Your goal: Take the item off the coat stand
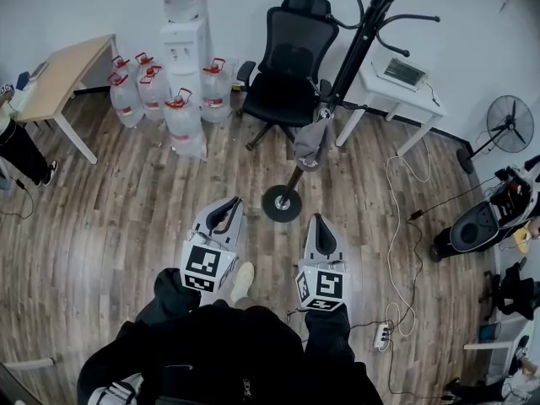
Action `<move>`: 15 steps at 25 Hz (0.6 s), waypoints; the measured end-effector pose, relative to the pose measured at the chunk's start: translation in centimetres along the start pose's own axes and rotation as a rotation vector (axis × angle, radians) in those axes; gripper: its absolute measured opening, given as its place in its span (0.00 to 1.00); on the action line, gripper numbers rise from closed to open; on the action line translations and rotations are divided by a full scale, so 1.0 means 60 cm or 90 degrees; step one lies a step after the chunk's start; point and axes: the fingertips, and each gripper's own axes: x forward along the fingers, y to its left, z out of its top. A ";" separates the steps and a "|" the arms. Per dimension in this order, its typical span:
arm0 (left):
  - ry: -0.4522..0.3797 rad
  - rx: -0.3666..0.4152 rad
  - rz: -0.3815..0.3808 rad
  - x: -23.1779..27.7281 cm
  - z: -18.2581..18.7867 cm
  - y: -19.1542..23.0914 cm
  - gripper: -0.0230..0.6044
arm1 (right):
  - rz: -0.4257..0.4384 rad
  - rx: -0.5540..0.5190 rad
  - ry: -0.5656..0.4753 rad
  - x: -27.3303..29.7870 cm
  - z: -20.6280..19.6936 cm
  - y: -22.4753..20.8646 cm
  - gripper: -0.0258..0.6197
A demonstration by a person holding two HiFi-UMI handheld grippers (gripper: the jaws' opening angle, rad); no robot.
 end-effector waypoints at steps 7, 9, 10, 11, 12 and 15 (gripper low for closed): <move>0.005 -0.001 -0.013 0.147 0.016 0.064 0.10 | -0.018 0.011 0.011 0.149 -0.003 -0.060 0.07; 0.010 -0.003 -0.018 0.182 0.015 0.078 0.10 | -0.022 0.013 0.018 0.184 -0.009 -0.073 0.06; 0.013 -0.004 -0.021 0.199 0.014 0.084 0.10 | -0.024 0.013 0.021 0.201 -0.012 -0.080 0.06; 0.015 -0.005 -0.024 0.217 0.014 0.089 0.10 | -0.027 0.013 0.023 0.218 -0.014 -0.088 0.06; 0.017 -0.005 -0.027 0.233 0.013 0.094 0.10 | -0.030 0.013 0.024 0.233 -0.016 -0.096 0.06; 0.018 -0.007 -0.031 0.275 0.007 0.108 0.10 | -0.035 0.011 0.026 0.272 -0.023 -0.114 0.06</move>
